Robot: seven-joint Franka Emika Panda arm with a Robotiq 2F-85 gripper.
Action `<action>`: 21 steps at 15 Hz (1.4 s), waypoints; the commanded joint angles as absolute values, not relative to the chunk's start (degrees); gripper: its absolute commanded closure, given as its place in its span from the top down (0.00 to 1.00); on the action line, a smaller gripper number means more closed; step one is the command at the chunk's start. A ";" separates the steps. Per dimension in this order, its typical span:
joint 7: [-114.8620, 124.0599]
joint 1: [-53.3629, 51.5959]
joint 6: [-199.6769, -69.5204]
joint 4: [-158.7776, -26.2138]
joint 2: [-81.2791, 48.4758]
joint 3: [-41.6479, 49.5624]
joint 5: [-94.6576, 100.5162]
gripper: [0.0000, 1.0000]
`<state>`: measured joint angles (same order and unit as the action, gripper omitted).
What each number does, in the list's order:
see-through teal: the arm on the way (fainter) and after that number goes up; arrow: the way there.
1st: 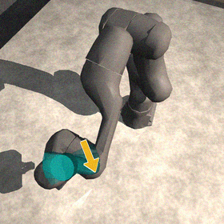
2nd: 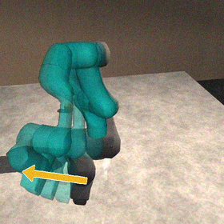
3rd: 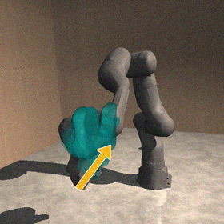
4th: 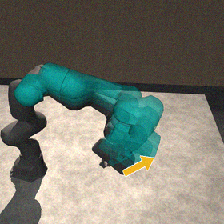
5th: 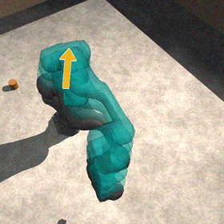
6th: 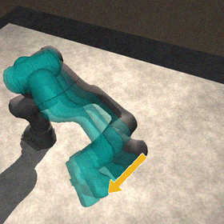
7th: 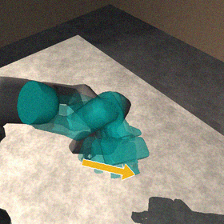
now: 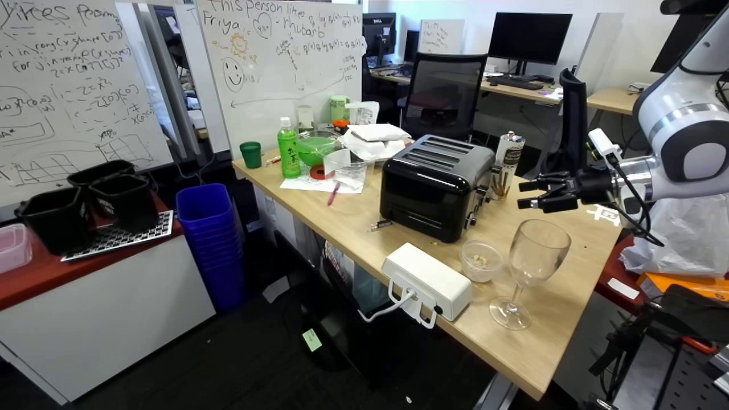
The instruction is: Turn the knob on the toaster clockwise
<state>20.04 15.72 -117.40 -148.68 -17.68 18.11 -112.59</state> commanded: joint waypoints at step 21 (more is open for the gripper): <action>20.22 13.88 -122.44 -133.12 -37.62 12.23 -129.20 1.00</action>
<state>20.03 14.86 -118.89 -134.20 -36.92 13.12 -125.78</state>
